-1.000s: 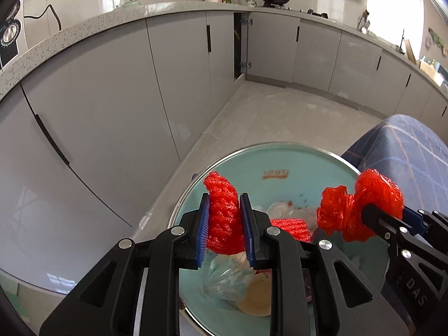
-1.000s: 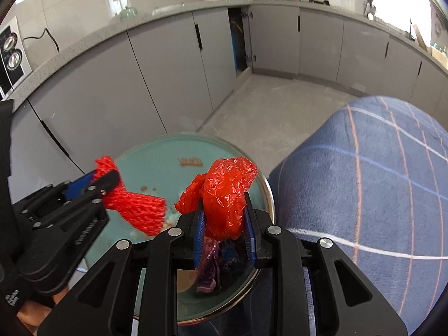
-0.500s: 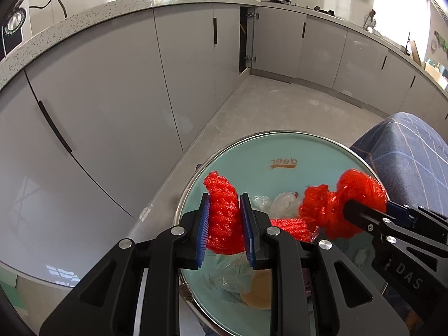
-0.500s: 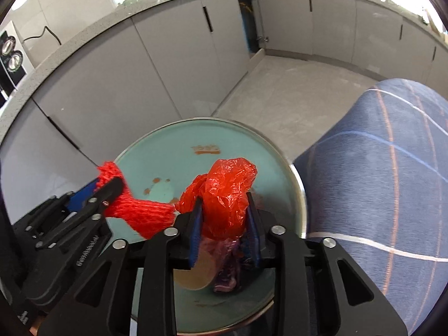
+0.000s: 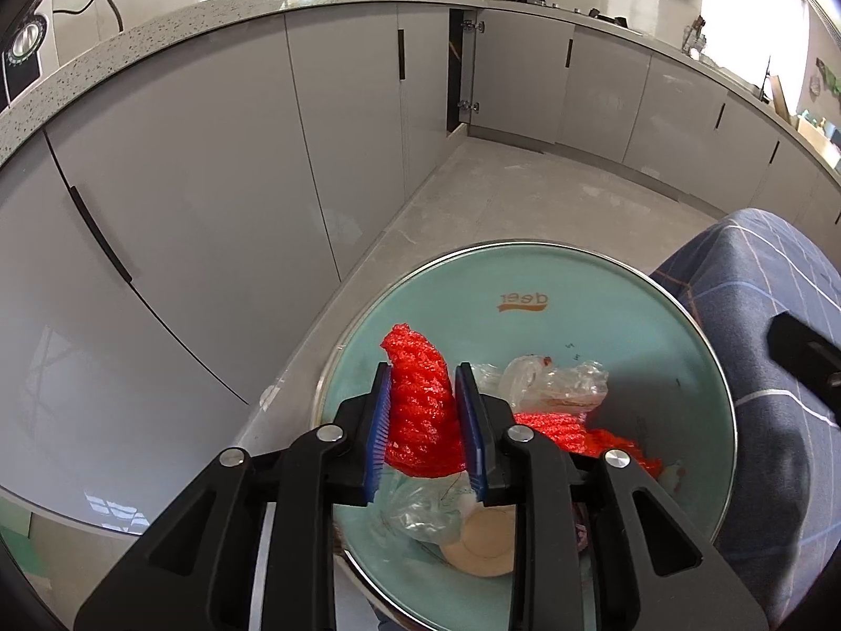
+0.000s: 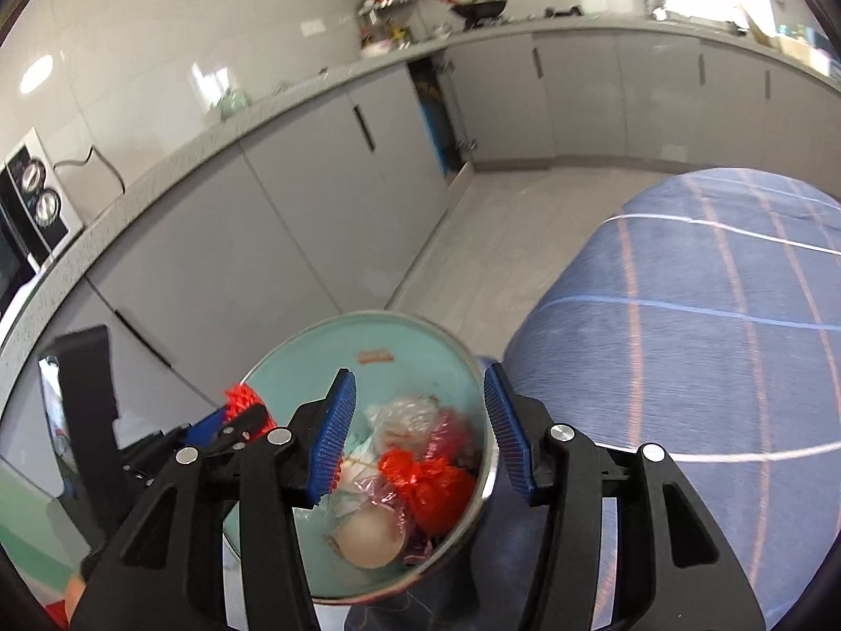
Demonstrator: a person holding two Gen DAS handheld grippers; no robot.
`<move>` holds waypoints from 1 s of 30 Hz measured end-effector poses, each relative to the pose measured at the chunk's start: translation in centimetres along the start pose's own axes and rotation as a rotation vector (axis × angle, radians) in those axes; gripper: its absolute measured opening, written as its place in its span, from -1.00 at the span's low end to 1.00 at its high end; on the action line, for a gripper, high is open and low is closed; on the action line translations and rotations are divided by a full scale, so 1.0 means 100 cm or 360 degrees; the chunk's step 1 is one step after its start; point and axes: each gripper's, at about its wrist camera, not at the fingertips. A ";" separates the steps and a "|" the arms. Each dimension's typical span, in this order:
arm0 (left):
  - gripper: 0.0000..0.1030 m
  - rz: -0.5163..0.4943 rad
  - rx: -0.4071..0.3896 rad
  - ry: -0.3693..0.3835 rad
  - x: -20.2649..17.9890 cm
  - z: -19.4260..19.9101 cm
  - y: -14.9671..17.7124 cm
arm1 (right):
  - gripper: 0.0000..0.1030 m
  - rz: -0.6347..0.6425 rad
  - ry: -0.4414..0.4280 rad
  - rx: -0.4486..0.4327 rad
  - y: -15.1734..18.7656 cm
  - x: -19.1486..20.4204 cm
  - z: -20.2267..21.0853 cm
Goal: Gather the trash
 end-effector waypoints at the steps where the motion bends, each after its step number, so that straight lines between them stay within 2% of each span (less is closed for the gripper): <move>1: -0.34 -0.0007 0.0000 -0.0004 -0.002 0.001 0.001 | 0.02 -0.0008 0.0009 -0.0025 0.001 -0.001 0.005; 4: -0.16 -0.0021 -0.0016 -0.0022 -0.006 0.007 0.003 | 0.14 -0.0018 0.0036 -0.0051 0.003 -0.003 0.014; 9: 0.35 -0.0006 -0.0029 -0.0065 -0.005 0.022 0.013 | 0.18 -0.0045 0.0040 -0.0025 0.009 -0.009 0.024; 11: 0.74 0.0018 -0.0048 -0.0102 -0.003 0.033 0.020 | 0.29 -0.0054 0.0032 -0.0023 0.013 -0.009 0.026; 19: 0.85 0.0011 -0.0108 -0.0082 0.003 0.071 0.050 | 0.57 -0.0036 0.0015 -0.0093 0.029 -0.003 0.060; 23: 0.89 -0.0013 -0.0172 -0.0075 0.006 0.097 0.063 | 0.63 -0.0020 0.0013 -0.0118 0.036 0.002 0.078; 26: 0.89 -0.0028 -0.0270 -0.0085 0.006 0.119 0.071 | 0.65 -0.0006 0.0023 -0.0144 0.040 0.006 0.095; 30: 0.89 0.0001 -0.0363 -0.0049 0.007 0.142 0.068 | 0.65 0.0019 0.0055 -0.0202 0.040 0.014 0.116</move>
Point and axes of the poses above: each gripper's, at about its wrist camera, not at the fingertips, and z roughly against the way its jaws point, x to its left, y to its underside, and after that the axes turned 14 degrees about -y, right-handed
